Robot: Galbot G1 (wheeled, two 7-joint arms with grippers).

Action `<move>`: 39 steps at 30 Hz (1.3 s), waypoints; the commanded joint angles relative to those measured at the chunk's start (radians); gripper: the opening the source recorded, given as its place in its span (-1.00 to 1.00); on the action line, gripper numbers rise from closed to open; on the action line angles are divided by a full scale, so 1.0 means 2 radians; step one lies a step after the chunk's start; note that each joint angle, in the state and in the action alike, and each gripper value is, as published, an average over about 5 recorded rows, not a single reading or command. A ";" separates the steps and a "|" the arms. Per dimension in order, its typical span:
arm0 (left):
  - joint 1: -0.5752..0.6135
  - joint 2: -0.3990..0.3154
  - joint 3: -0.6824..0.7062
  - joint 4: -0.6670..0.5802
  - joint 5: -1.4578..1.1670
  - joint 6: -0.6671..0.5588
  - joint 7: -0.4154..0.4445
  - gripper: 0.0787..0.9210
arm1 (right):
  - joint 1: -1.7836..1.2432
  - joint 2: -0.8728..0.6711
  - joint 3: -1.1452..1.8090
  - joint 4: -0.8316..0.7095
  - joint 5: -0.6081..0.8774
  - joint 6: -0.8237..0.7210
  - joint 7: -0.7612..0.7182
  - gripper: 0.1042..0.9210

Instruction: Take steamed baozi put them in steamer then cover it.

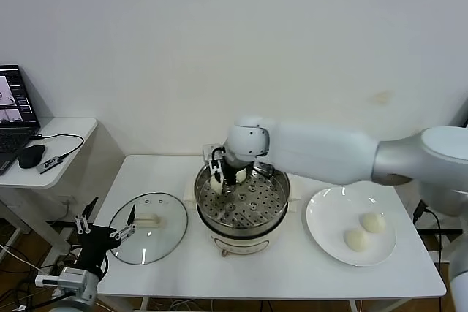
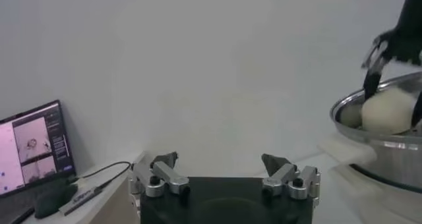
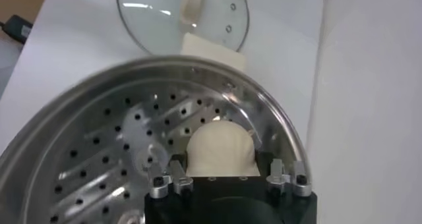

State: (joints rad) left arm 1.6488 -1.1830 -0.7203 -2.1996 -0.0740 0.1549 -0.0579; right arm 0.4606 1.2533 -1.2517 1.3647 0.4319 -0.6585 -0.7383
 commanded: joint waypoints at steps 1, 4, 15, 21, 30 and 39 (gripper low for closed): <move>0.000 0.000 -0.002 0.001 0.000 -0.001 0.000 0.77 | -0.029 0.043 0.000 -0.031 -0.002 -0.016 0.017 0.30; 0.000 -0.001 -0.001 0.002 0.000 -0.001 0.000 0.77 | -0.028 0.043 -0.002 -0.032 -0.002 -0.019 0.016 0.30; -0.003 -0.003 0.005 0.001 0.001 0.000 0.000 0.77 | 0.004 0.010 0.000 -0.003 -0.003 -0.013 -0.037 0.67; -0.003 0.000 0.006 -0.002 0.000 0.000 0.000 0.77 | 0.072 -0.080 -0.005 0.062 -0.013 0.025 -0.108 0.76; -0.004 0.002 0.018 -0.005 0.002 0.001 0.000 0.77 | 0.148 -0.278 -0.036 0.174 -0.066 0.108 -0.180 0.76; -0.007 0.003 0.038 0.003 0.009 0.000 0.000 0.77 | 0.113 -0.445 -0.055 0.240 -0.155 0.151 -0.190 0.76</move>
State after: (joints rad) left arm 1.6350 -1.1775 -0.6633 -2.1973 -0.0589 0.1554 -0.0582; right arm 0.6800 0.7327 -1.3276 1.6798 0.2736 -0.4601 -1.0459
